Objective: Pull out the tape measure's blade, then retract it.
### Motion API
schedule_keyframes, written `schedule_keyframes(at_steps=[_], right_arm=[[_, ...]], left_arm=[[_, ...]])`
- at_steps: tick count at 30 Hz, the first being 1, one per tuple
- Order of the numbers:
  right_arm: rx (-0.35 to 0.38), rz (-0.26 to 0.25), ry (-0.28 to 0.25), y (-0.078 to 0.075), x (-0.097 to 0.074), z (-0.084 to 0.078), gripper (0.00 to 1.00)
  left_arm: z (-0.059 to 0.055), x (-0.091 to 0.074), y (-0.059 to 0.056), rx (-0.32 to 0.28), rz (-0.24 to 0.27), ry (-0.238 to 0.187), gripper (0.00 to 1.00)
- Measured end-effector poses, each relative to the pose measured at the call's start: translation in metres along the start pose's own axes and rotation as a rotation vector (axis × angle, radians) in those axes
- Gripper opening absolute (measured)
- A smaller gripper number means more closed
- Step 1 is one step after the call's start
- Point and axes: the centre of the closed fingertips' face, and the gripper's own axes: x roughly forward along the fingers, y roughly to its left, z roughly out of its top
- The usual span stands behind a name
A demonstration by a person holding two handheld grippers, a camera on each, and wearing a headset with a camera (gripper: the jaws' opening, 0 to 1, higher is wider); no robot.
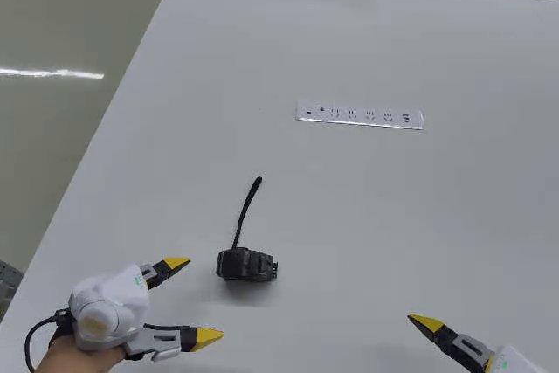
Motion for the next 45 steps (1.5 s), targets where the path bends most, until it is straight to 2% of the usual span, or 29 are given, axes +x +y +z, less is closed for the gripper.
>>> schedule_keyframes(at_steps=[6, 11, 21, 25, 35, 39, 45], right_arm=[[-0.005, 0.021, 0.003, -0.002, 0.008, 0.003, 0.64], [-0.010, 0.038, 0.000, -0.004, 0.012, 0.004, 0.63], [-0.017, 0.073, 0.007, -0.007, 0.024, 0.001, 0.60], [-0.013, 0.087, 0.015, -0.008, 0.028, 0.001, 0.60], [-0.014, 0.106, 0.017, -0.012, 0.034, 0.001, 0.59], [-0.015, 0.115, 0.021, -0.014, 0.038, 0.002, 0.58], [-0.018, 0.124, 0.020, -0.018, 0.043, 0.005, 0.58]], left_arm=[[-0.001, 0.005, 0.006, 0.016, -0.010, 0.021, 0.72], [0.003, 0.010, 0.010, 0.034, -0.017, 0.009, 0.71], [0.010, 0.023, 0.018, 0.073, -0.040, 0.016, 0.66], [0.012, 0.029, 0.018, 0.086, -0.064, 0.028, 0.63], [0.017, 0.039, 0.022, 0.155, -0.093, 0.038, 0.58], [0.016, 0.043, 0.026, 0.181, -0.104, 0.051, 0.53], [0.015, 0.047, 0.028, 0.213, -0.125, 0.058, 0.49]])
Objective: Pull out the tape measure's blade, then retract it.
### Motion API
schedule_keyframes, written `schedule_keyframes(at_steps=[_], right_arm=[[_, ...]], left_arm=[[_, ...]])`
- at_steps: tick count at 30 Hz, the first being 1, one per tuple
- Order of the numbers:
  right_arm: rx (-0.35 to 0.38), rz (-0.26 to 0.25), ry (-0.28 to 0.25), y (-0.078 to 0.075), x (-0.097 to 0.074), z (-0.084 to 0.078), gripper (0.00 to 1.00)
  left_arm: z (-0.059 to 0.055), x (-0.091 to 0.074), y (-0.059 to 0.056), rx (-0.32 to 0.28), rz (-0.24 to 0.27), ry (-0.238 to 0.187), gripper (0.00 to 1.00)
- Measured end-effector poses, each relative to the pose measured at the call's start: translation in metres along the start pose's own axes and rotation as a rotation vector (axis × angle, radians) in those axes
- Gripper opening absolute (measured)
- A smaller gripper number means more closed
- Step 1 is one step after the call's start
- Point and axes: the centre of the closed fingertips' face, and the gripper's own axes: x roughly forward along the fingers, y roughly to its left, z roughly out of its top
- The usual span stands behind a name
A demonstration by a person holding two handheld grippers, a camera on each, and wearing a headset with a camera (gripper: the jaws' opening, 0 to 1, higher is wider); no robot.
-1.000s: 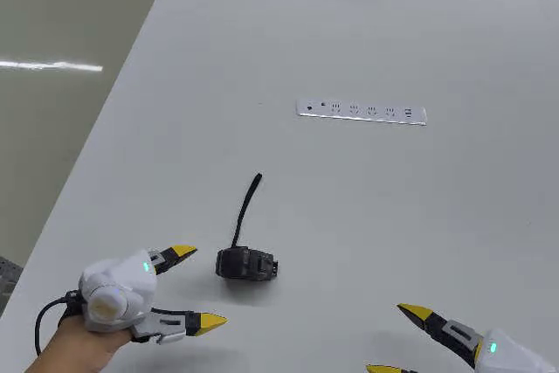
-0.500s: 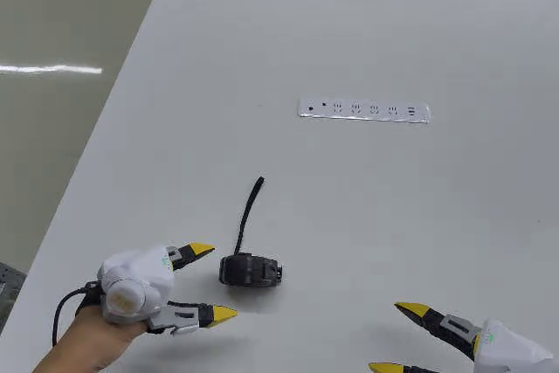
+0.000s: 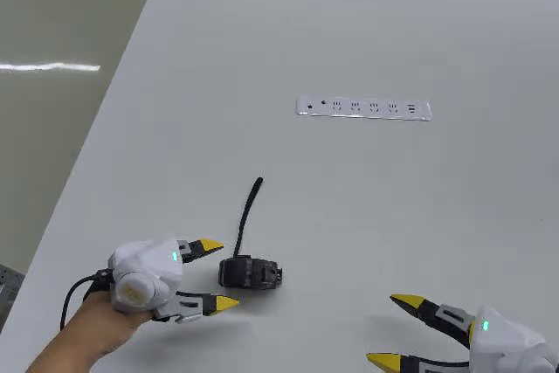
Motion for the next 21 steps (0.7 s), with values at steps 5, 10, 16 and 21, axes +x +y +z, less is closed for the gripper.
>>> schedule_keyframes(at_steps=[5, 10, 16, 21], right_arm=[[0.000, 0.011, 0.003, -0.003, 0.004, 0.002, 0.57], [-0.005, 0.021, 0.007, -0.005, 0.007, 0.004, 0.56], [0.000, 0.025, 0.002, -0.008, 0.008, 0.008, 0.56], [-0.004, 0.032, 0.006, -0.008, 0.009, 0.008, 0.56]], left_arm=[[0.000, 0.004, 0.001, 0.021, -0.018, 0.006, 0.47], [-0.001, 0.008, 0.000, 0.045, -0.041, 0.011, 0.44], [-0.002, 0.013, -0.002, 0.062, -0.065, 0.023, 0.41], [-0.001, 0.015, -0.002, 0.080, -0.077, 0.028, 0.38]])
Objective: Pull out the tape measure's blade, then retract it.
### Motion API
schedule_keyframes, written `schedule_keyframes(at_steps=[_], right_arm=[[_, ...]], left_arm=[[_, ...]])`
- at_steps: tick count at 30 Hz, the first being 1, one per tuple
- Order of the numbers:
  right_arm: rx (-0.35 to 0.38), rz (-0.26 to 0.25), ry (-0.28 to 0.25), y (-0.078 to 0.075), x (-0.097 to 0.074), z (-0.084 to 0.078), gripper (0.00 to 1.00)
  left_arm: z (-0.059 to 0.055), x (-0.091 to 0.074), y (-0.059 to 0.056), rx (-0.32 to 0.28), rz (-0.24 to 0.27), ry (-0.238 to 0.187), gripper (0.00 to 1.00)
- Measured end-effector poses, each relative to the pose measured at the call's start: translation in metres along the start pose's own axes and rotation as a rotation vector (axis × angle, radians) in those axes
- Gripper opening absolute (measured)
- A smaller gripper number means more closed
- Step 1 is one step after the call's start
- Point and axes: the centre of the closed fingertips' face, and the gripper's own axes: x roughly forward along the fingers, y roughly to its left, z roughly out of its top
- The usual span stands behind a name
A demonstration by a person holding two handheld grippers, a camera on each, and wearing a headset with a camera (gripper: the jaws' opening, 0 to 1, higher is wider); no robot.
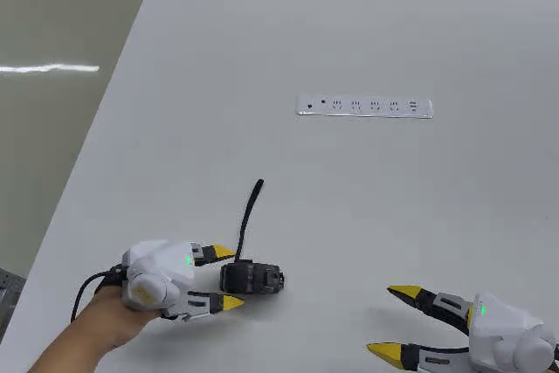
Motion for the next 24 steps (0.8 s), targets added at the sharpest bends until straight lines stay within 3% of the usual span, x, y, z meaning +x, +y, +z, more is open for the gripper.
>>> schedule_keyframes(at_steps=[24], right_arm=[[0.014, 0.009, -0.004, -0.0038, 0.0051, 0.0004, 0.54]], left_arm=[[-0.0039, 0.0083, -0.0021, 0.015, -0.028, 0.014, 0.31]])
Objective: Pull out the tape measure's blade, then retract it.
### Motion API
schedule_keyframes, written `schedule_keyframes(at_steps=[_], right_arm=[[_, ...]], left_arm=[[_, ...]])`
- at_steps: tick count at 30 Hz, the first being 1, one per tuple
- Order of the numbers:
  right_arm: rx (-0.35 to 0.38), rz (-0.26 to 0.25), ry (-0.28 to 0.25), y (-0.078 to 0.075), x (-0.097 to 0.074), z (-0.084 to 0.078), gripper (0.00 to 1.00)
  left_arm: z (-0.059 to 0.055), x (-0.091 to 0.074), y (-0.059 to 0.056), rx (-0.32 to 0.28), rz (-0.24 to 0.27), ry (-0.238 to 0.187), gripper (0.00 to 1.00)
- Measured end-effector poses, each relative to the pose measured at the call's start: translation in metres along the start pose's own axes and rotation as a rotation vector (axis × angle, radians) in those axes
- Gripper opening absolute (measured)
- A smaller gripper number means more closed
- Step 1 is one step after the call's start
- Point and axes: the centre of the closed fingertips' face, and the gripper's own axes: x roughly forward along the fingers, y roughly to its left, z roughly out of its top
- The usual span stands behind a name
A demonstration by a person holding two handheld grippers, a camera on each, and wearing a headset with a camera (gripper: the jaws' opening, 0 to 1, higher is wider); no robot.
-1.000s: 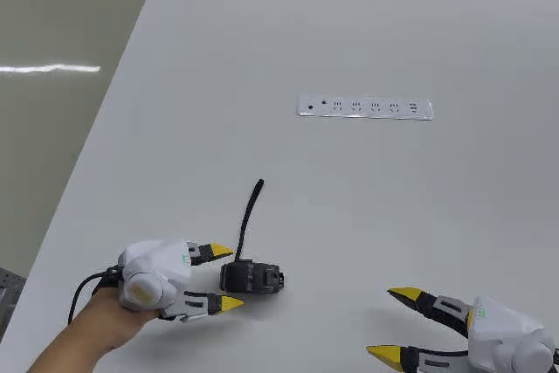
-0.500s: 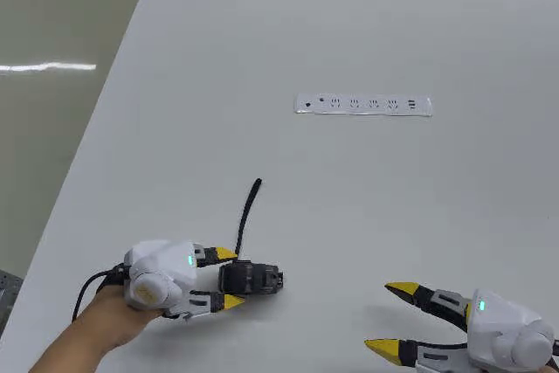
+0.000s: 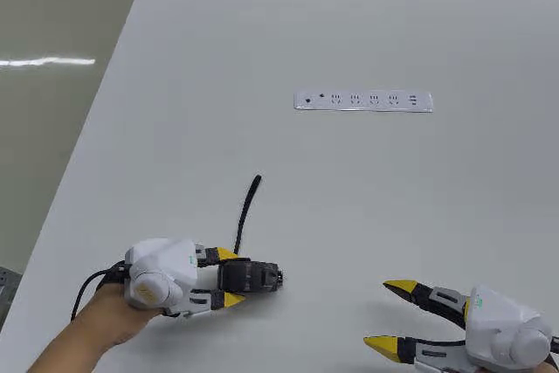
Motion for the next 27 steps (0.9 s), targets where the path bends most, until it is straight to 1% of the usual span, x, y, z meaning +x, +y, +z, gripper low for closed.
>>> schedule_keyframes(at_steps=[8, 10, 16, 22, 27], right_arm=[[-0.010, 0.005, -0.009, 0.000, 0.003, 0.002, 0.54], [-0.029, 0.014, -0.007, 0.001, 0.005, 0.002, 0.53], [-0.046, 0.028, -0.011, 0.002, 0.011, 0.006, 0.51], [-0.051, 0.041, -0.009, 0.002, 0.016, 0.007, 0.51], [-0.051, 0.047, -0.007, 0.001, 0.017, 0.008, 0.51]], left_arm=[[0.001, 0.000, 0.000, -0.001, -0.007, -0.003, 0.31], [0.001, 0.000, 0.001, -0.006, -0.011, -0.002, 0.31], [0.002, 0.001, 0.003, -0.012, -0.036, 0.014, 0.30], [0.002, 0.002, 0.005, -0.029, -0.056, 0.016, 0.30], [0.004, 0.003, 0.008, -0.058, -0.075, 0.018, 0.30]])
